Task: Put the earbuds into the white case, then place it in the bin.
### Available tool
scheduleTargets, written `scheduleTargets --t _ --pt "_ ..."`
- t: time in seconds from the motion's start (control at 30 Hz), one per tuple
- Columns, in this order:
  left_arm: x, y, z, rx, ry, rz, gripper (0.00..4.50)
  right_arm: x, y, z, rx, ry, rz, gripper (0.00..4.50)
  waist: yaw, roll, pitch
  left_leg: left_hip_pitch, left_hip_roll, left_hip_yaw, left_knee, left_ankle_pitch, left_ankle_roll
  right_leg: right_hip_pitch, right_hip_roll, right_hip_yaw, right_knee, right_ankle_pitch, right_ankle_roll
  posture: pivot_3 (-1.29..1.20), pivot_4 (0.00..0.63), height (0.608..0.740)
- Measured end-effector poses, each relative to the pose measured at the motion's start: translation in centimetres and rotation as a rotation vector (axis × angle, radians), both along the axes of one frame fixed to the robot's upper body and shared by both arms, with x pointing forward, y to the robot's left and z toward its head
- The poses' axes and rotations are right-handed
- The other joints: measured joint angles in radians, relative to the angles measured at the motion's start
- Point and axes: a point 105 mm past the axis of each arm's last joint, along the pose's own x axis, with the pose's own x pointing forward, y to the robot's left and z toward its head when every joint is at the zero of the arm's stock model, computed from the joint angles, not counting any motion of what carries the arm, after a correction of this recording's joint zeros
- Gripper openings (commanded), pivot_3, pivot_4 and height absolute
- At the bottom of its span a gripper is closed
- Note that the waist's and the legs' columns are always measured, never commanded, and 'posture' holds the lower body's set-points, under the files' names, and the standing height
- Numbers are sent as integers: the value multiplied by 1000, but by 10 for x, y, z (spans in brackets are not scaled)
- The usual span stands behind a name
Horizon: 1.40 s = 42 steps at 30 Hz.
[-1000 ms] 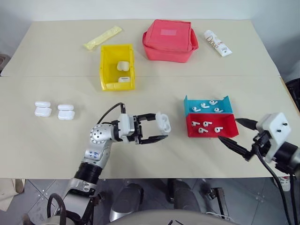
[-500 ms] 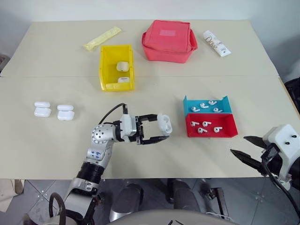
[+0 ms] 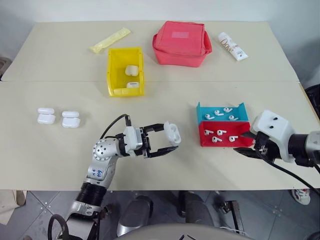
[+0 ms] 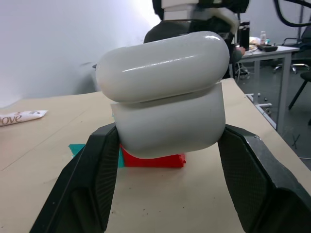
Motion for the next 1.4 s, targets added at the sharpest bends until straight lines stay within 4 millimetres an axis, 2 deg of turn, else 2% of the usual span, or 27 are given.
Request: scheduleTargets --t 0.2,0.5,0.97,1.13,1.33,1.4 --pt "-2 -2 -2 -1 9 11 2712 21 0 -4 -103 28 128 2636 -1 1 0 0 0 1 0 0 0 0 0 0 0 0 0 0 150 740" --pt "-3 -2 2 -9 1 24 2712 36 -1 -20 -181 76 237 2636 -2 1 0 0 1 1 0 0 0 -1 1 1 0 0 0 0 150 740" --pt "-10 -2 5 -15 8 39 2712 45 -4 -31 -232 99 296 2636 -2 2 0 0 1 1 0 0 -1 -1 1 1 1 0 -1 0 150 740" --pt "-12 0 0 -10 31 49 2712 46 -10 -34 -251 112 293 2636 -2 2 0 0 1 1 0 0 -1 -1 2 1 1 0 -1 0 150 740" --pt "-12 0 0 -9 30 52 2712 47 -7 -35 -254 106 310 2636 -2 2 0 0 1 1 0 -1 -1 -1 2 1 1 0 -1 0 150 740" --pt "-12 0 0 -10 29 53 2712 48 -6 -35 -254 105 312 2280 -2 2 0 0 1 1 0 -1 -1 -1 2 1 1 0 -1 0 150 740"
